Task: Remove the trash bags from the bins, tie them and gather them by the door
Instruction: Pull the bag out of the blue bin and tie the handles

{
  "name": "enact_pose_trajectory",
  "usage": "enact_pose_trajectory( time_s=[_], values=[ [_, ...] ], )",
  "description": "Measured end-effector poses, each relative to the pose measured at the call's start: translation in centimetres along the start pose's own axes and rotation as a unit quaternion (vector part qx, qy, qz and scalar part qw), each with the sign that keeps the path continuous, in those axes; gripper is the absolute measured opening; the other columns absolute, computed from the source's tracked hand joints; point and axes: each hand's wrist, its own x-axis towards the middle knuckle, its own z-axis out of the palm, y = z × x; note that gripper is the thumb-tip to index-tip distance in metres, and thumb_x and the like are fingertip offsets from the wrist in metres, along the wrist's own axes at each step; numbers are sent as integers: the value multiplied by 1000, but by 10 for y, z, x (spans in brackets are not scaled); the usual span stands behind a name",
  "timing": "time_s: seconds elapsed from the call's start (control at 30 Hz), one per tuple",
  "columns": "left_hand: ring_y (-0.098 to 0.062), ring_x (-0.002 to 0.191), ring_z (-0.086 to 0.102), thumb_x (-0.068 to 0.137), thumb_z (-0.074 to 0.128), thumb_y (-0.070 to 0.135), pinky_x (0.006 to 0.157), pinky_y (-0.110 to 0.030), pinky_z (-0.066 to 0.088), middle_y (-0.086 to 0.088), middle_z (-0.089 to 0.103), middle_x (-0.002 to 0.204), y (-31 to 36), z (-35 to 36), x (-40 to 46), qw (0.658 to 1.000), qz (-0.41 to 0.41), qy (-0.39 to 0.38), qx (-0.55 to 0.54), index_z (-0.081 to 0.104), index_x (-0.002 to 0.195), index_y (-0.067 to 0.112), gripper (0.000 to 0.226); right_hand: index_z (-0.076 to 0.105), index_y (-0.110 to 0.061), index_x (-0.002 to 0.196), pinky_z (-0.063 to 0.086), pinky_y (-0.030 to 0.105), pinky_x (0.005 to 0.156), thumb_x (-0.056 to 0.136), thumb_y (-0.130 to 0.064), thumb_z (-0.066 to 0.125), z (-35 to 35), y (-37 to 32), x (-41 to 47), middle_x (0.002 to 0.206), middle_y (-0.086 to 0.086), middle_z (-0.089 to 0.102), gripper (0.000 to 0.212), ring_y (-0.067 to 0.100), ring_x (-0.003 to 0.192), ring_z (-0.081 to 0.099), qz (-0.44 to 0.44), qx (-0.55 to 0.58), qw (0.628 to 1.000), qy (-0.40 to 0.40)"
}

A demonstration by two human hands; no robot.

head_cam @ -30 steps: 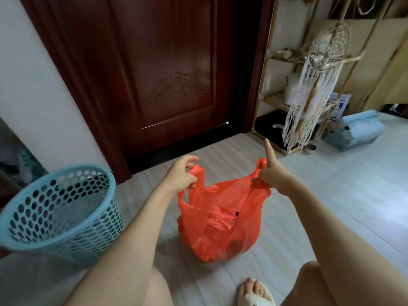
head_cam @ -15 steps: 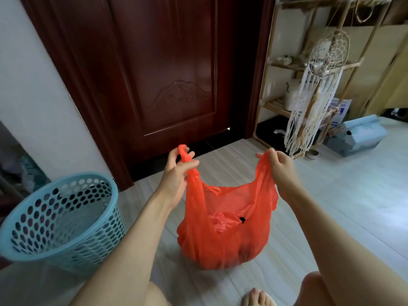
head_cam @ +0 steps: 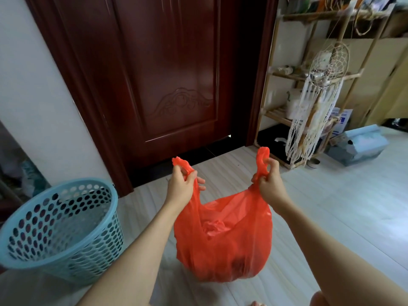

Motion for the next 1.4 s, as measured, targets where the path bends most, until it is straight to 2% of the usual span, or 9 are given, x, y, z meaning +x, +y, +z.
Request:
enact_pose_trajectory(
  time_s=[0.23,0.43,0.5,0.67,0.83,0.97,1.1,1.2,1.4],
  values=[
    [-16,78,62,92,53,11,82,-34,47,-4,64,81,-37,9,51,999,-31,19,11,47,86,10,8,31,-9,103,53,54,84,96,-9,31,22,37,47,97,16,68,8,32,88,65,66,91,991,70],
    [-4,95,49,84,63,10,85,-11,35,4,58,95,-71,5,70,994,-69,-81,11,58,78,26,17,10,-19,146,44,35,95,88,-25,58,21,70,80,140,11,44,76,26,124,48,84,74,993,-44],
    [-8,113,41,83,63,12,96,-23,30,4,53,109,-81,-4,69,984,-138,-112,-1,57,93,22,15,3,-27,147,43,25,89,82,-22,67,16,84,84,147,0,32,92,22,131,40,90,31,986,-139],
    [-12,144,15,65,83,19,117,-28,19,3,10,155,-133,-15,69,930,-204,-265,151,-10,147,21,124,-6,-35,146,29,36,114,45,-54,84,7,126,85,155,-8,13,136,15,143,18,55,-174,944,-276],
    [-7,133,33,57,85,13,110,-28,33,14,26,139,-164,19,77,930,-141,-292,174,-13,146,26,133,28,-12,142,20,41,117,56,-36,79,14,150,90,153,5,20,103,20,143,17,1,-260,927,-271],
    [-21,106,62,75,66,18,96,-33,49,-5,66,109,-191,52,96,975,-88,-153,136,61,109,16,34,60,-7,108,43,43,98,83,3,59,33,146,101,111,8,57,28,18,102,53,70,-50,979,-184],
    [-12,63,68,93,49,23,63,-21,56,1,73,70,-203,62,98,955,-274,-10,-109,66,94,8,23,56,-2,108,47,35,70,86,1,43,55,163,113,89,10,59,25,20,76,55,163,66,984,-7],
    [-15,63,70,97,34,36,65,-29,58,-13,74,90,-216,54,108,893,-333,49,-299,62,110,0,47,57,4,108,42,36,68,87,-3,34,70,186,124,75,9,53,32,23,68,49,264,138,953,62],
    [-9,21,41,98,32,18,54,-29,45,3,41,30,-216,61,111,874,-332,188,-301,38,61,16,37,60,-14,81,51,25,54,95,-26,41,84,205,126,58,0,66,27,10,54,62,325,239,914,43]
  ],
)
